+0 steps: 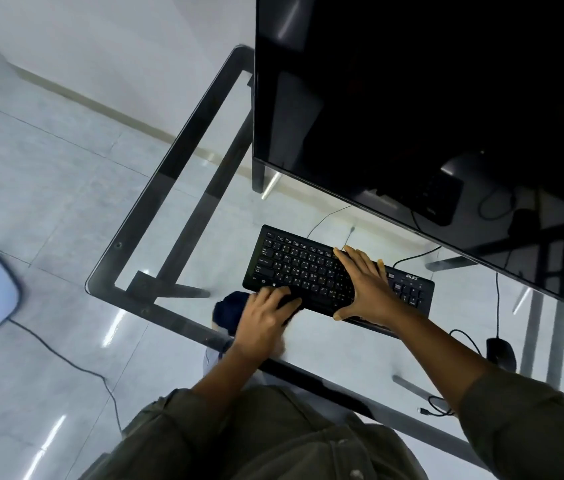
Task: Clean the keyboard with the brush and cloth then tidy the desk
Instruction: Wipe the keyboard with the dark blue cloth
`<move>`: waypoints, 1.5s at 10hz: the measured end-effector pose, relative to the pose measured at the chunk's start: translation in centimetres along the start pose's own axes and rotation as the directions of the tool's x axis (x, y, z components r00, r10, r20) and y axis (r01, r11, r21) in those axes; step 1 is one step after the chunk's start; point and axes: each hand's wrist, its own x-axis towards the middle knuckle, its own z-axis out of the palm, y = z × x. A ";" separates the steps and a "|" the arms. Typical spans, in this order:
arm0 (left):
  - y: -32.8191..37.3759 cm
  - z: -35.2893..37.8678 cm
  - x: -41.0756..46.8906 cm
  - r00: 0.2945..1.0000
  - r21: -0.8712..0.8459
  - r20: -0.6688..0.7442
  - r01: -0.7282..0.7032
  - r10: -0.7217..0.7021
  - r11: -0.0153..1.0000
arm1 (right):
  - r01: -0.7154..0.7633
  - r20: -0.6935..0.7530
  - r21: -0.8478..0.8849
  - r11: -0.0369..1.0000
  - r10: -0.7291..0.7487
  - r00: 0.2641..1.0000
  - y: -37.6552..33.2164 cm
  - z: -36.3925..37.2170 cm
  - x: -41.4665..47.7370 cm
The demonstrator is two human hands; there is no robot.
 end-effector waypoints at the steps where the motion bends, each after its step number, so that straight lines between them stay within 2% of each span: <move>1: -2.6 -1.6 -1.1 0.992 0.016 -0.034 0.119 -0.118 0.993 | -0.003 -0.003 -0.002 1.000 0.003 1.000 0.2 0.0 0.0; 2: -6.0 -4.4 -2.1 0.948 0.021 -0.081 0.310 -0.308 0.950 | 0.007 -0.003 -0.006 1.000 -0.007 1.000 0.3 0.1 0.0; 6: -5.3 -4.8 0.7 0.908 -0.054 -0.065 0.411 -0.414 0.910 | 0.013 -0.004 -0.026 1.000 -0.013 1.000 0.3 0.3 0.2; 8: -6.3 -4.0 7.4 0.857 -0.132 -0.037 0.506 -0.514 0.853 | 0.018 0.003 -0.044 0.999 -0.018 1.000 0.2 0.2 0.2; 10: -7.7 -3.1 13.7 0.846 -0.163 0.024 0.529 -0.532 0.833 | 0.010 0.005 -0.045 0.999 -0.010 1.000 0.1 0.1 0.2; 11: -7.6 -3.3 13.2 0.858 -0.172 0.037 0.511 -0.513 0.842 | 0.010 0.004 -0.036 0.999 -0.010 1.000 0.1 0.1 0.1; 12: -7.0 -4.3 9.0 0.875 -0.183 0.041 0.482 -0.483 0.857 | 0.012 0.000 -0.026 1.000 -0.012 1.000 0.1 0.0 0.1; 14: -4.9 -5.7 1.2 0.869 -0.131 0.058 0.494 -0.491 0.859 | 0.011 0.003 -0.032 0.999 -0.011 1.000 0.2 0.1 0.1; 15: -4.3 -5.9 0.2 0.856 -0.120 0.066 0.517 -0.513 0.847 | 0.015 0.000 -0.027 1.000 -0.015 1.000 0.2 0.1 0.1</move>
